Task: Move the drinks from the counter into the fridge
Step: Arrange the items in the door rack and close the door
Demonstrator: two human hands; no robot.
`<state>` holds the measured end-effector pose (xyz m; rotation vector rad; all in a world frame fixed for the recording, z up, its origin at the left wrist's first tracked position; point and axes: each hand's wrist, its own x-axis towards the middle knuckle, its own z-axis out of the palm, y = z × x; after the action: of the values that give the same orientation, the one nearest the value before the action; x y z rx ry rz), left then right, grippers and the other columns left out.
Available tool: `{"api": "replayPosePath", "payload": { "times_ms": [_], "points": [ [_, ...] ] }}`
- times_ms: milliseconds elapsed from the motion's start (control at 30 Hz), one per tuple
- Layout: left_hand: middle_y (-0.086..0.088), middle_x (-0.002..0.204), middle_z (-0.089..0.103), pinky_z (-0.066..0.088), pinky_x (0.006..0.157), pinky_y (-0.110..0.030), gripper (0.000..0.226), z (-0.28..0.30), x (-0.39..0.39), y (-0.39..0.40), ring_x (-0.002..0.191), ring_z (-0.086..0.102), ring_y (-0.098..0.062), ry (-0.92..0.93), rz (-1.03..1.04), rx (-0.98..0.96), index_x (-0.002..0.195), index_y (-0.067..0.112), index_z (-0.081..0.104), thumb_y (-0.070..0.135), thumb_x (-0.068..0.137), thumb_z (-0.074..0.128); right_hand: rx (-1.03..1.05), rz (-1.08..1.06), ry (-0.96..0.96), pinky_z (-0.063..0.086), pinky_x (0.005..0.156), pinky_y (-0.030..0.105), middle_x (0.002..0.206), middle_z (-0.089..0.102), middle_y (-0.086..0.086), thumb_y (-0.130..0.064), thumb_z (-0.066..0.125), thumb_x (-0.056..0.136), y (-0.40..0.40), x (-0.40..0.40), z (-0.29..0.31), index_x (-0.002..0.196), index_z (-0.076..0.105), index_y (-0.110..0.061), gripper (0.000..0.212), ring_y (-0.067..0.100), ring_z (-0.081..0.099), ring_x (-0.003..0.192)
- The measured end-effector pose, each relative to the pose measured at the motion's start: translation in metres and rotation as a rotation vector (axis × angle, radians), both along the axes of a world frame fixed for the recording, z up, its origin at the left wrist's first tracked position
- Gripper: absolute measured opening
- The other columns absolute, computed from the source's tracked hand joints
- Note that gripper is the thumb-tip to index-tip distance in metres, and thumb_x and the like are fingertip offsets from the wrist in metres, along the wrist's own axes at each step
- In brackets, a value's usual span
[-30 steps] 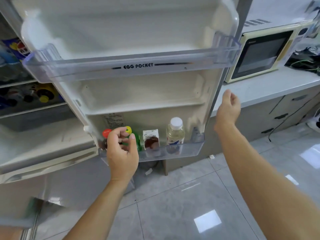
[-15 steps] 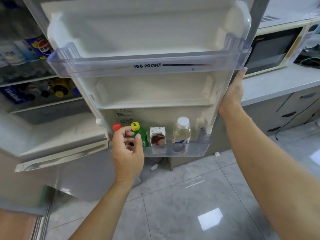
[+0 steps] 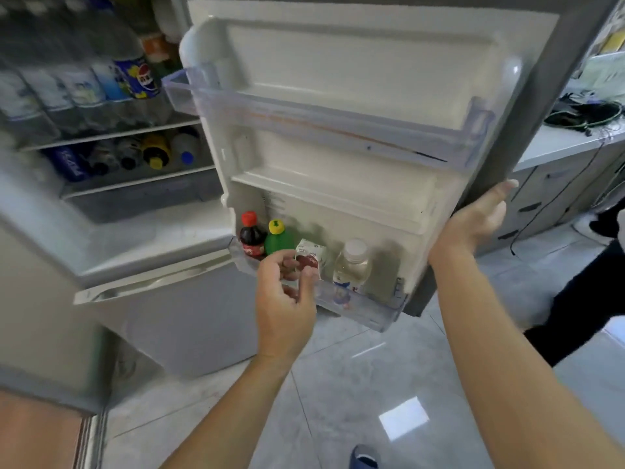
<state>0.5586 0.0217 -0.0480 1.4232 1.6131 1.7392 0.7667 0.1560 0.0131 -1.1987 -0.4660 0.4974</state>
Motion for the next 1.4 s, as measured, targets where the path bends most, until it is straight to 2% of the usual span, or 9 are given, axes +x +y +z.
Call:
{"api": "replayPosePath", "payload": {
  "times_ms": [100,233,367,600,700,867,1100,1267,1400],
  "points": [
    [0.021,0.098,0.056,0.046,0.065,-0.011,0.027,-0.002,-0.012,-0.040,0.085,0.058,-0.011,0.002,-0.026,0.016,0.109,0.046,0.050,0.027,0.093,0.062,-0.020,-0.111,-0.091,0.036,0.063,0.000,0.081,0.050,-0.023,-0.057,0.027,0.100,-0.052,-0.032,-0.003,0.082,0.044,-0.037,0.032,-0.021,0.052,0.068],
    [0.022,0.101,0.054,0.046,0.069,-0.011,0.022,-0.005,-0.024,-0.085,0.090,0.058,-0.011,0.008,-0.039,0.036,0.110,0.045,0.050,0.038,0.092,0.059,-0.016,-0.066,-0.165,0.040,0.073,0.022,0.075,0.046,-0.015,-0.056,0.030,0.099,-0.115,-0.065,-0.022,0.097,0.047,-0.023,0.037,-0.006,0.047,0.067],
    [0.016,0.103,0.055,0.049,0.072,-0.018,0.033,0.000,-0.037,-0.117,0.090,0.059,-0.013,0.053,-0.043,0.130,0.111,0.051,0.047,0.029,0.092,0.062,0.172,0.133,-0.311,0.034,0.060,0.011,0.070,0.034,-0.011,-0.066,0.039,0.093,-0.175,-0.100,-0.029,0.083,0.037,-0.029,0.038,-0.004,0.039,0.058],
    [0.014,0.100,0.058,0.049,0.072,-0.022,0.026,0.000,-0.068,-0.157,0.089,0.061,-0.015,0.046,0.053,0.178,0.110,0.041,0.050,0.024,0.093,0.061,0.256,0.542,-0.464,0.046,0.064,0.036,0.090,0.049,0.018,-0.078,0.060,0.075,-0.232,-0.171,-0.032,0.103,0.045,-0.014,0.072,0.030,0.051,0.074],
    [0.014,0.102,0.058,0.048,0.071,-0.017,0.019,-0.003,-0.086,-0.170,0.088,0.062,-0.017,0.036,0.117,0.204,0.111,0.041,0.050,0.039,0.094,0.057,0.300,0.676,-0.537,0.050,0.068,0.028,0.096,0.051,0.007,-0.063,0.069,0.074,-0.242,-0.202,-0.030,0.110,0.045,-0.026,0.057,0.023,0.056,0.079],
    [0.017,0.111,0.053,0.048,0.077,-0.019,0.030,-0.006,-0.123,-0.183,0.097,0.060,-0.017,0.004,0.318,0.205,0.118,0.049,0.045,0.045,0.092,0.057,0.322,0.911,-0.573,0.049,0.076,0.037,0.100,0.054,0.007,-0.050,0.065,0.079,-0.242,-0.251,-0.026,0.114,0.050,-0.014,0.053,0.021,0.054,0.084],
    [-0.005,0.123,0.049,0.053,0.089,-0.047,0.039,-0.008,-0.194,-0.170,0.110,0.058,-0.024,-0.040,0.594,0.157,0.127,0.014,0.048,0.036,0.095,0.052,0.275,0.974,-0.664,0.050,0.082,0.030,0.109,0.055,-0.003,-0.044,0.071,0.082,-0.191,-0.308,-0.014,0.119,0.052,-0.018,0.049,0.012,0.055,0.100],
    [0.000,0.118,0.051,0.048,0.084,-0.013,0.030,-0.002,-0.251,-0.144,0.099,0.055,0.009,-0.017,0.757,0.162,0.127,0.021,0.046,0.028,0.097,0.050,0.329,0.938,-0.773,0.050,0.087,0.040,0.113,0.049,-0.003,-0.025,0.076,0.085,-0.130,-0.344,-0.006,0.121,0.056,-0.008,0.045,0.019,0.053,0.106],
    [-0.017,0.120,0.055,0.042,0.077,-0.003,0.039,0.001,-0.306,-0.116,0.090,0.055,-0.003,-0.002,0.864,0.092,0.128,0.003,0.049,0.027,0.098,0.046,0.372,0.983,-0.806,0.049,0.091,0.046,0.115,0.050,0.003,-0.019,0.077,0.084,-0.079,-0.373,-0.004,0.120,0.059,-0.008,0.042,0.025,0.055,0.107]
  ]
}}
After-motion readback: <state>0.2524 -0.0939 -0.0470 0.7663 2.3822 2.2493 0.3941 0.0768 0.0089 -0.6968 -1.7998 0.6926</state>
